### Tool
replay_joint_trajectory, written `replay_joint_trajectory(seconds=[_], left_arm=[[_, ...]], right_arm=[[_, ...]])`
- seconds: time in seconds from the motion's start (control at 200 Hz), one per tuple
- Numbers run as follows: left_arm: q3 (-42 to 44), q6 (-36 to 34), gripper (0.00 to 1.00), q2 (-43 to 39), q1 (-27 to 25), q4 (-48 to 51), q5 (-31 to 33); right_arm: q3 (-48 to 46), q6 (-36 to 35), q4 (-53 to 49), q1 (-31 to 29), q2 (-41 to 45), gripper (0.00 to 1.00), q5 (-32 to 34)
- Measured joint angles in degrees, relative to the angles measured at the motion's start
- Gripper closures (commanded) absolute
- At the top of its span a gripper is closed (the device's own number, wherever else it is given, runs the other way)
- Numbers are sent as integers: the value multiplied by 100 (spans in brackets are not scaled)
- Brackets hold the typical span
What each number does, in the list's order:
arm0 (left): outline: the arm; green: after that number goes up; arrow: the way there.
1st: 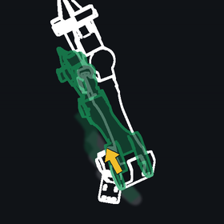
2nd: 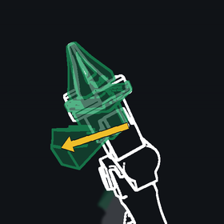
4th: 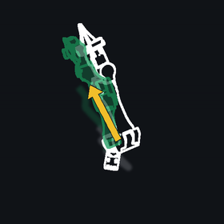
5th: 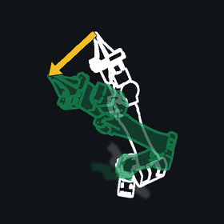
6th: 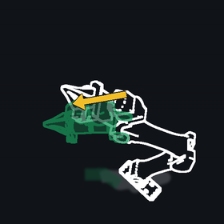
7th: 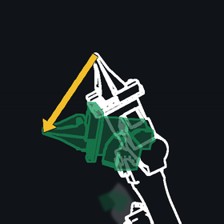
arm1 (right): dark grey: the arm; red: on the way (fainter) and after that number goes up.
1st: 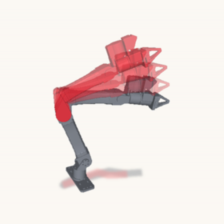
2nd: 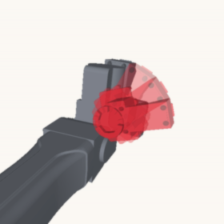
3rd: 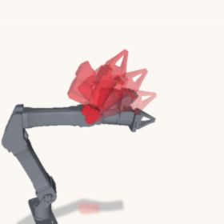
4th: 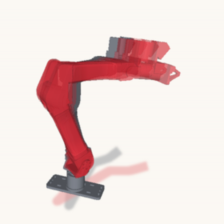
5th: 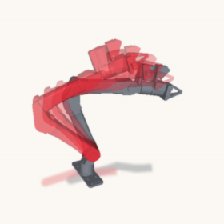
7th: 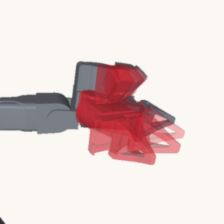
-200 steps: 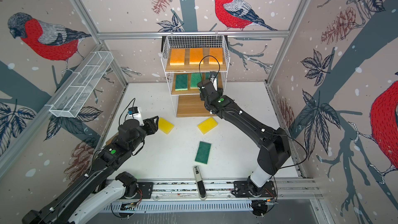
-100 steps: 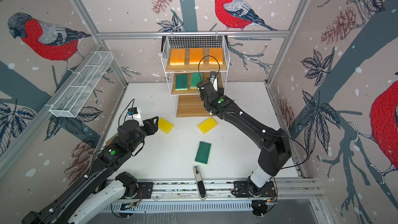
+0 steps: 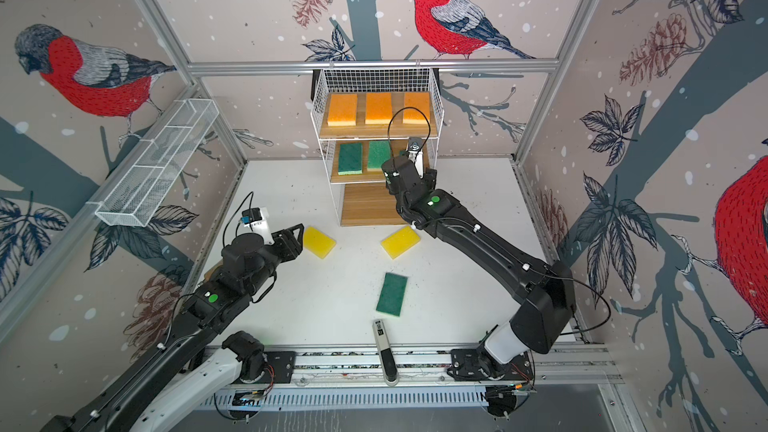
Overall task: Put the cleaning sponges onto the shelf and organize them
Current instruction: 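Open the right gripper to release the dark green sponge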
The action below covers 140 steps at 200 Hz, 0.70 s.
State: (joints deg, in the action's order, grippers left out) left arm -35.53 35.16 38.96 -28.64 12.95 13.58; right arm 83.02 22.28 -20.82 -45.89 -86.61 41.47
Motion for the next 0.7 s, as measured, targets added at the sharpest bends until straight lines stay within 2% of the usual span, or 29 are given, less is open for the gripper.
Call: replay_joint_trajectory(seconds=[0.16,0.37,0.701], left_arm=[[-20,42,39,-74,0,85,-2],[-28,48,40,-109,0,131,-122],[44,85,40,-149,0,129,-199]], right_arm=[[-308,44,-68,-33,422,21,-179],[-1228,238,98,4,1145,47,-894],[-2127,673,815,540,1860,74,-2037]])
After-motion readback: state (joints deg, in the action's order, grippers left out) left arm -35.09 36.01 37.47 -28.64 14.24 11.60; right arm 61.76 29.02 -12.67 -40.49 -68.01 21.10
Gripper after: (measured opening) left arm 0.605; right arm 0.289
